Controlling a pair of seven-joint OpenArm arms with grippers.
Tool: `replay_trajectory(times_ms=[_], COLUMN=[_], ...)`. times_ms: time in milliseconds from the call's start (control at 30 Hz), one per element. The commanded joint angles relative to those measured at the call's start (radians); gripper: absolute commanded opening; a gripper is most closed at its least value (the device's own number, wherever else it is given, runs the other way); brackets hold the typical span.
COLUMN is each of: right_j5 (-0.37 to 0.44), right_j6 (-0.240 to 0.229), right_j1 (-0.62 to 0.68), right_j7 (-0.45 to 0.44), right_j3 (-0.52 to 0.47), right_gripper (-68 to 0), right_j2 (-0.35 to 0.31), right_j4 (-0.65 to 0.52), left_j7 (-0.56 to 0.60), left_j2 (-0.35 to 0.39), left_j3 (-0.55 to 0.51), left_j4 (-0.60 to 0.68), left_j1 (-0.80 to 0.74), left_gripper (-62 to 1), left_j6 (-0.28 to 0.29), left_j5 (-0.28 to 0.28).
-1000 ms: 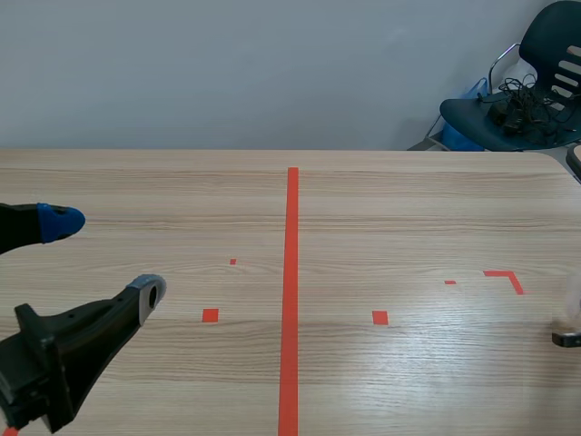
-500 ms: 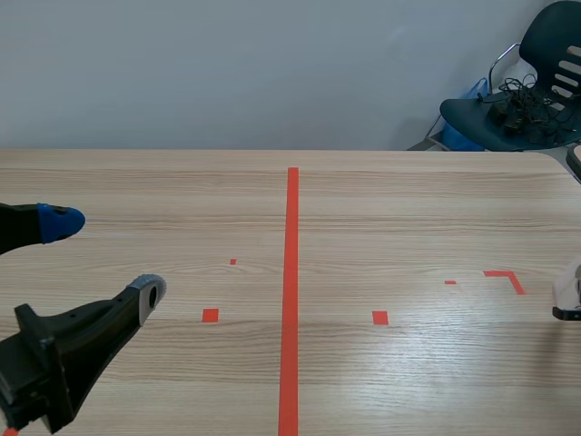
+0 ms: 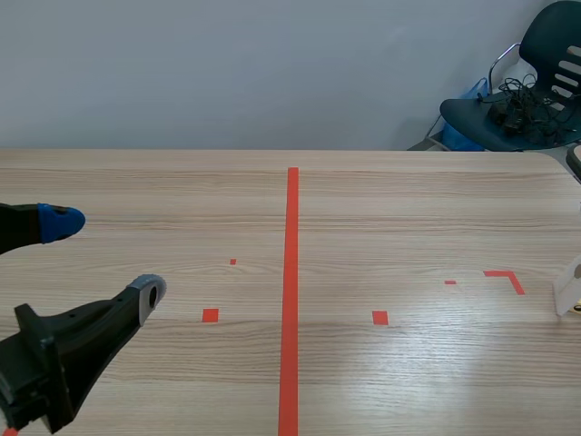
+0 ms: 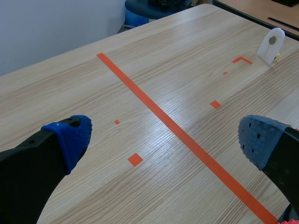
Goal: Do the leaf sorting experiment
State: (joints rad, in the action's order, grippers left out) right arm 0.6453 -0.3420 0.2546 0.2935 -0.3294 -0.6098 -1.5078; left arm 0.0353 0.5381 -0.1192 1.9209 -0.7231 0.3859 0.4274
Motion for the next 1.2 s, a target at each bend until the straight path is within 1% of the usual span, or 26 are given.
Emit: replay_trajectory(times_ms=[0,67,100,167,333,400,467,600,733,1167], right_j5=[-0.003,-0.031,-0.027,-0.010,-0.008,-0.009,-0.009,-0.010,-0.016,-0.017], right_j6=[-0.002,0.004,0.005,0.005,0.005,0.005,0.004,0.004,0.004,0.004], right_j1=[0.011,0.042,0.066,0.118,0.270,0.335,0.391,0.427,0.426,0.426], right_j7=[0.054,0.124,0.130,0.127,0.119,0.117,0.106,0.103,0.098,0.077], right_j3=[0.020,0.022,0.023,0.023,0.054,0.082,0.110,0.155,0.175,0.174], right_gripper=[0.4,0.4,0.4,0.4,0.4,0.4,0.4,0.4,0.4,0.4], right_j2=[-0.043,-0.064,-0.067,-0.056,0.005,0.020,0.037,0.084,0.105,0.106], right_j4=[-0.078,-0.179,-0.226,-0.321,-0.563,-0.642,-0.695,-0.724,-0.724,-0.724], left_j7=[0.016,0.016,0.016,0.017,0.017,0.017,0.017,0.016,0.016,0.016], left_j2=[0.006,0.006,0.006,0.005,0.005,0.006,0.006,0.006,0.006,0.006], left_j3=[0.001,0.001,0.001,0.002,0.001,0.001,0.001,0.001,0.001,0.002], left_j4=[0.006,0.006,0.006,0.006,0.006,0.006,0.006,0.006,0.006,0.006], left_j1=[-0.002,-0.002,-0.002,0.001,0.007,0.009,0.009,0.009,0.009,0.009], left_gripper=[1.4,1.4,1.4,1.4,1.4,1.4,1.4,1.4,1.4,1.4], left_j6=[0.002,0.002,0.002,0.002,0.002,0.002,0.002,0.002,0.002,0.005], left_j5=[0.009,0.009,0.009,0.009,0.009,0.009,0.009,0.009,0.009,0.009])
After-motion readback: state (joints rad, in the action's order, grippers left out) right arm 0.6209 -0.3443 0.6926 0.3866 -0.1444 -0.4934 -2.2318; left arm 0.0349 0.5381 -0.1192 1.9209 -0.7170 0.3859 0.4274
